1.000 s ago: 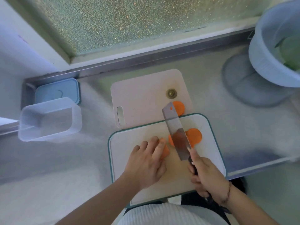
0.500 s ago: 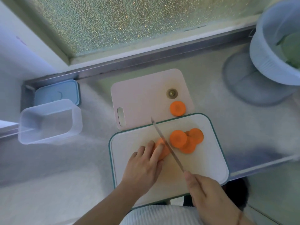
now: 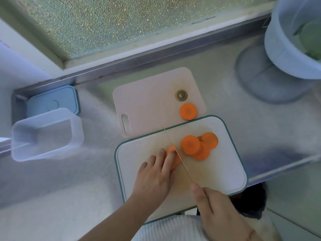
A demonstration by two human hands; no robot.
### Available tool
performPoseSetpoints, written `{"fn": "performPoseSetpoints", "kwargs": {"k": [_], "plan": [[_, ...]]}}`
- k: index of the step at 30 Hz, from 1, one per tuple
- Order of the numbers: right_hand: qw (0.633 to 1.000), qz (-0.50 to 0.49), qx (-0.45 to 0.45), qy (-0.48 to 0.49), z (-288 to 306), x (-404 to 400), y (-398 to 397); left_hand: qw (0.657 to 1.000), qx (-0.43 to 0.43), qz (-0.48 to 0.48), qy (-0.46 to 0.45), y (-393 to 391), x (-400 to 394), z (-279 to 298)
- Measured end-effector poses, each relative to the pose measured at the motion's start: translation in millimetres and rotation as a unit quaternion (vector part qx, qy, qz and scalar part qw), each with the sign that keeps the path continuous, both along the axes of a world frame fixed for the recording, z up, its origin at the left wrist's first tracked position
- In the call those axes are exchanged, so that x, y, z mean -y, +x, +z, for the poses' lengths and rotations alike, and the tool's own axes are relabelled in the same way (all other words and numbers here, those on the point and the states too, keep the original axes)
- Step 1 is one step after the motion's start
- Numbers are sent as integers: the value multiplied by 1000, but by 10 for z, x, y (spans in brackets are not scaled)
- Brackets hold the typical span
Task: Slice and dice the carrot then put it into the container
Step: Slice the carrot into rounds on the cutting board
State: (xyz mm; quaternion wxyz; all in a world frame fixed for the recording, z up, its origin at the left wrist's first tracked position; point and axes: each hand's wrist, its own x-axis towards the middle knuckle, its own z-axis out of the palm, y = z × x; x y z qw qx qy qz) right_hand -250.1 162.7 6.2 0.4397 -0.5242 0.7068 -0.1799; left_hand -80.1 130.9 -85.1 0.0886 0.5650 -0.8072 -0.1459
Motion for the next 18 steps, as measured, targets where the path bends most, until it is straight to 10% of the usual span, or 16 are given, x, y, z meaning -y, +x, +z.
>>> {"fn": "performPoseSetpoints", "kwargs": {"k": [18], "plan": [[994, 66, 34, 80, 14, 221, 55, 1000, 14, -11, -24, 37, 43, -39]]}}
